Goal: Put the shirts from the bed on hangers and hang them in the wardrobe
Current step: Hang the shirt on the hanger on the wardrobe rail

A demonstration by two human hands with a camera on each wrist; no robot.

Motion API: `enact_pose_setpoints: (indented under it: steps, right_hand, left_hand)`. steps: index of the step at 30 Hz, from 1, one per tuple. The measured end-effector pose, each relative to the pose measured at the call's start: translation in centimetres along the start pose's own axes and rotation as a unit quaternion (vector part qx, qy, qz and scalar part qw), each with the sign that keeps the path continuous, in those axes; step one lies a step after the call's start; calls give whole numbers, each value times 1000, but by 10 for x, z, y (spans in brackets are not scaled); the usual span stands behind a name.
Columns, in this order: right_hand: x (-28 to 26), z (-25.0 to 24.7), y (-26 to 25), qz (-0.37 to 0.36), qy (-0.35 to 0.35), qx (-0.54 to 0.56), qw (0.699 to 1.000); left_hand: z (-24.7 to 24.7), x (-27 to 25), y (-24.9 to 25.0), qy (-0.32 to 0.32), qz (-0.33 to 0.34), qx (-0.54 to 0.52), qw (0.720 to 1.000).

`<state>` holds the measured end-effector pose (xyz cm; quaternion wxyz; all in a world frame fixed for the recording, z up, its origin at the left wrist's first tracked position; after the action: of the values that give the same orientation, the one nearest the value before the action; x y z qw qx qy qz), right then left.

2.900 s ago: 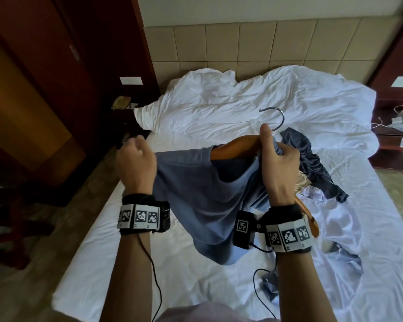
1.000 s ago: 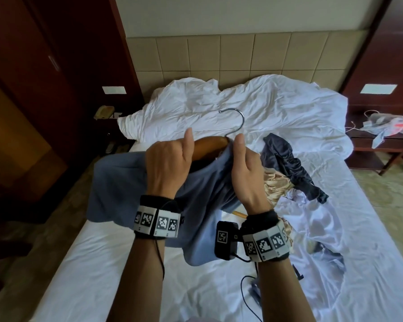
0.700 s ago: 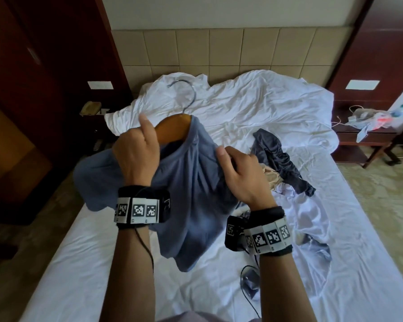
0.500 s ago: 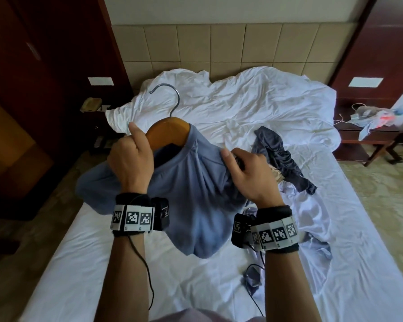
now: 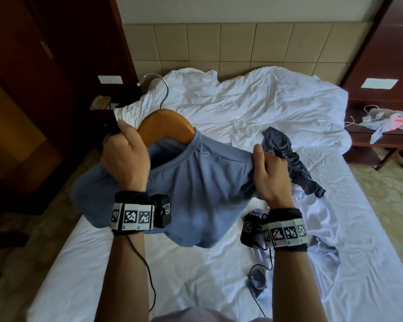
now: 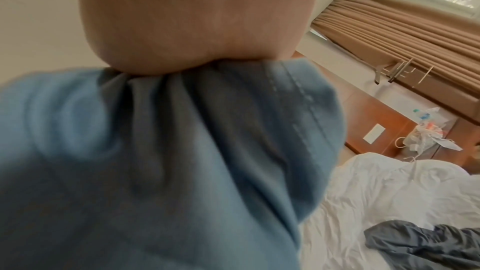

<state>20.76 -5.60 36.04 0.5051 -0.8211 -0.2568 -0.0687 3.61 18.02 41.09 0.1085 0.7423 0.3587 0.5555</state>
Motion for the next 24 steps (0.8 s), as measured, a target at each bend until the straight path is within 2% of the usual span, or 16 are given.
enact_pose_setpoints:
  steps: [2,5,9,12,15,17,19,24]
  right_hand:
    - [0,0,6,11,11,20,1000]
    - [1,-2,19,38,64,-7,997]
    - [3,-13,40,169,105,-16,980]
    - [2,-18,37,250,80,-28,965]
    - [-1,-16,31,293,31,-34,955]
    - [0,-14,30,283,13,-7,959]
    - [3,-12,27,260,25,7,965]
    - [13,-18,23,170,182,-4,968]
  left_hand:
    - [1,-1,3,-2,3,2,1000]
    - [1,-1,5,4,-15,1,1000]
    - [-6,5,-1,23,-59,-20,998]
    - [-8,5,-4,24,-68,-13,997]
    - [-3,0,-1,14,-45,-2,999]
    - [0,-2,-1,9,-35,-4,999]
    - [1,-3,-4,13,-47,-4,999]
    - [-4,-2,-3,20,-63,-27,997]
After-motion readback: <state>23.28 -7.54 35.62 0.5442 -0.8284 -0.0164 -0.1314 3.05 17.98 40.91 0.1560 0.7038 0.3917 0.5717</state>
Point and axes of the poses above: each hand's wrist, its own x-axis towards the middle knuckle, its own z-axis out of the palm, y = z × x, the point moved 1 cm from there along x, towards the middle knuckle, and after that the axes turned 9 degrees about z, right-handed, at the moved point
